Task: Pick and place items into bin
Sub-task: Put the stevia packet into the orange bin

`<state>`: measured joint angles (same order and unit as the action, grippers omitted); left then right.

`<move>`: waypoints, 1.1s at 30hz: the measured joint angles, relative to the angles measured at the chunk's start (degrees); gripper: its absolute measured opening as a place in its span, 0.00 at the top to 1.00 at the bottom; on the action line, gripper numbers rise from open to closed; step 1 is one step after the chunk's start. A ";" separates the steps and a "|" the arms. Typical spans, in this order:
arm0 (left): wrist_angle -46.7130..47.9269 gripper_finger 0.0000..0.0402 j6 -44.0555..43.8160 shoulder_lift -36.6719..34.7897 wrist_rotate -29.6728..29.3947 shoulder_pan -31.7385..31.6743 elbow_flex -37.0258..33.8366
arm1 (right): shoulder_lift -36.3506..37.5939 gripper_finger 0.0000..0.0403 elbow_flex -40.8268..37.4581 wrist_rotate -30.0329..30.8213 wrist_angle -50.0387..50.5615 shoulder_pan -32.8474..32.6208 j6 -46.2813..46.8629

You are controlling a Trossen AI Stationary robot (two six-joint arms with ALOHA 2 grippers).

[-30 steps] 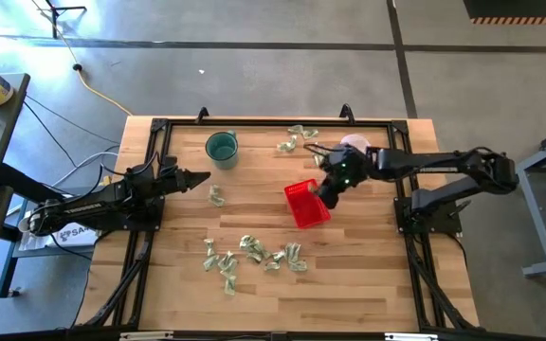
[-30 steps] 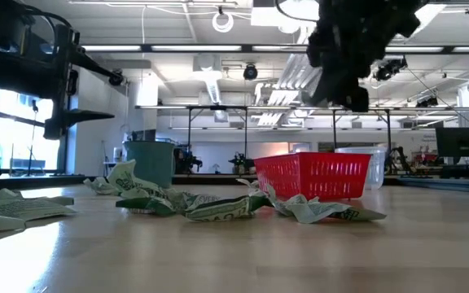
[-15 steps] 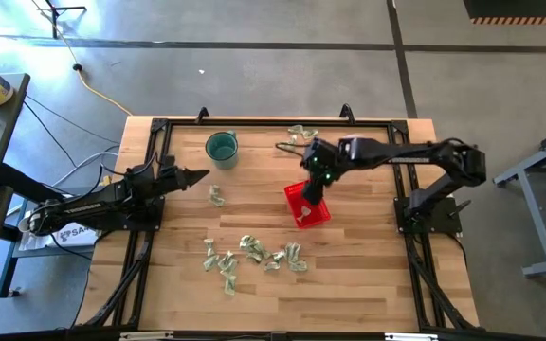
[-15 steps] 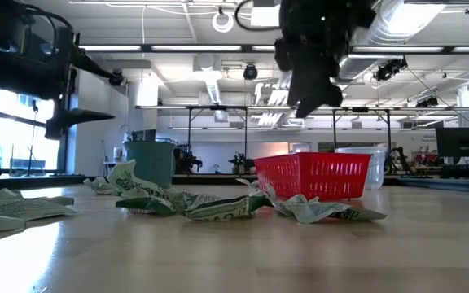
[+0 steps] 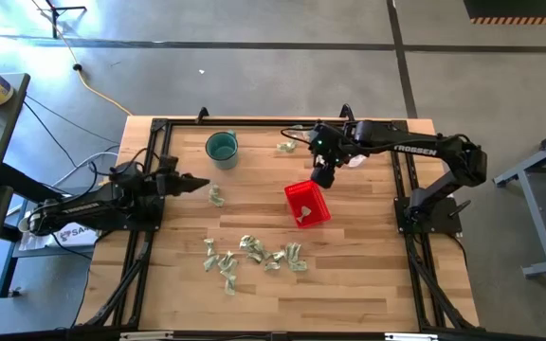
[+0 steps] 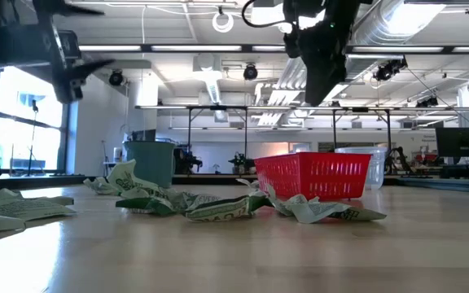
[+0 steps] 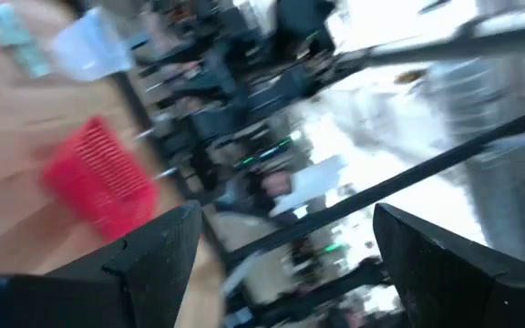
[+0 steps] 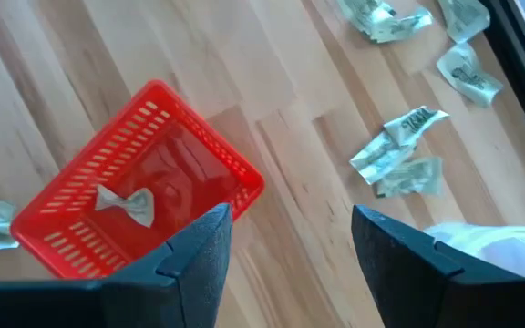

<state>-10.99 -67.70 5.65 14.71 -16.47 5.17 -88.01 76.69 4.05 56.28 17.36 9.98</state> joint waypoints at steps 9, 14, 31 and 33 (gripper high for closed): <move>-5.54 0.11 -2.60 0.25 -9.99 -0.05 -0.07 | 0.00 0.45 0.00 2.37 -0.36 0.03 -0.44; -5.20 0.11 -1.56 0.39 -10.07 -0.02 0.73 | 0.00 0.45 0.00 2.65 -0.36 0.03 0.16; 56.08 0.41 53.00 36.49 -9.28 0.25 30.97 | 0.00 0.45 0.00 3.56 0.45 0.29 -2.23; 55.57 0.40 56.16 40.25 -9.31 1.42 31.23 | 0.00 0.45 0.00 3.57 1.12 0.29 -2.01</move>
<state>44.58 -11.54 45.90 5.40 -15.05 36.40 -88.01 76.69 7.61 57.40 17.65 7.96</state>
